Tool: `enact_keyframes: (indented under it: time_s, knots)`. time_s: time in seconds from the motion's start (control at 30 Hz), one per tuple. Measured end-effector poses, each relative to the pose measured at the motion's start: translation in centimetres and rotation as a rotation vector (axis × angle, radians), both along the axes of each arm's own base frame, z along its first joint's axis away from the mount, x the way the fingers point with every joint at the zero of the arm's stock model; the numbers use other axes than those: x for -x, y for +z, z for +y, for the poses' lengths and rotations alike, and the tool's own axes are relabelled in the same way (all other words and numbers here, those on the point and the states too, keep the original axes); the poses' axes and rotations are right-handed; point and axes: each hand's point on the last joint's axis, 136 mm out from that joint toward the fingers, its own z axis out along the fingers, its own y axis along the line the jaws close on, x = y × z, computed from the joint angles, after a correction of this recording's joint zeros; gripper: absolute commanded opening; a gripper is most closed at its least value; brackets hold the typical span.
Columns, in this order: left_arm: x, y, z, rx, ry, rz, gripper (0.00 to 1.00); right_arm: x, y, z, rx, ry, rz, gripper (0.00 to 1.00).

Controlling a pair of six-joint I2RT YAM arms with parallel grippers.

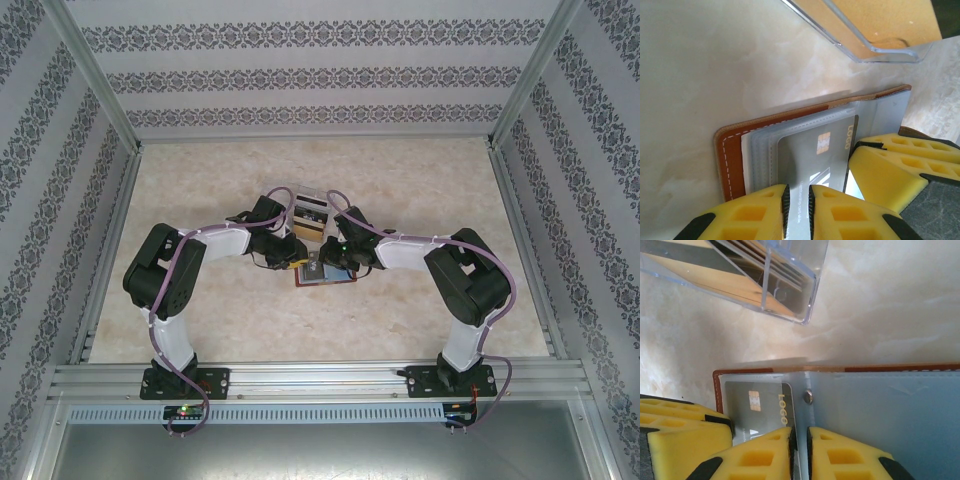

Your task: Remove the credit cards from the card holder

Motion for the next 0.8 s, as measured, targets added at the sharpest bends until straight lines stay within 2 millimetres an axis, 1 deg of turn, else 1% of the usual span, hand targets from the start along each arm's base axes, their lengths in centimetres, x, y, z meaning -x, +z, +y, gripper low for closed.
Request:
enact_keyframes:
  time_s: [0.13, 0.3, 0.53, 0.8]
  knots:
    - [-0.02, -0.02, 0.03, -0.002, -0.001, -0.003, 0.21, -0.04, 0.01, 0.03, -0.002, 0.0, -0.002, 0.18]
    - [-0.01, -0.05, 0.03, -0.002, -0.001, -0.002, 0.22, -0.1, 0.38, 0.53, -0.032, 0.01, -0.008, 0.14]
    - [-0.08, -0.09, -0.13, 0.006, -0.005, 0.005, 0.22, -0.36, 0.4, 0.46, -0.056, 0.008, -0.01, 0.13]
    - [-0.19, -0.04, -0.32, 0.014, -0.009, 0.009, 0.23, -0.37, 0.37, 0.47, -0.06, 0.01, -0.009, 0.2]
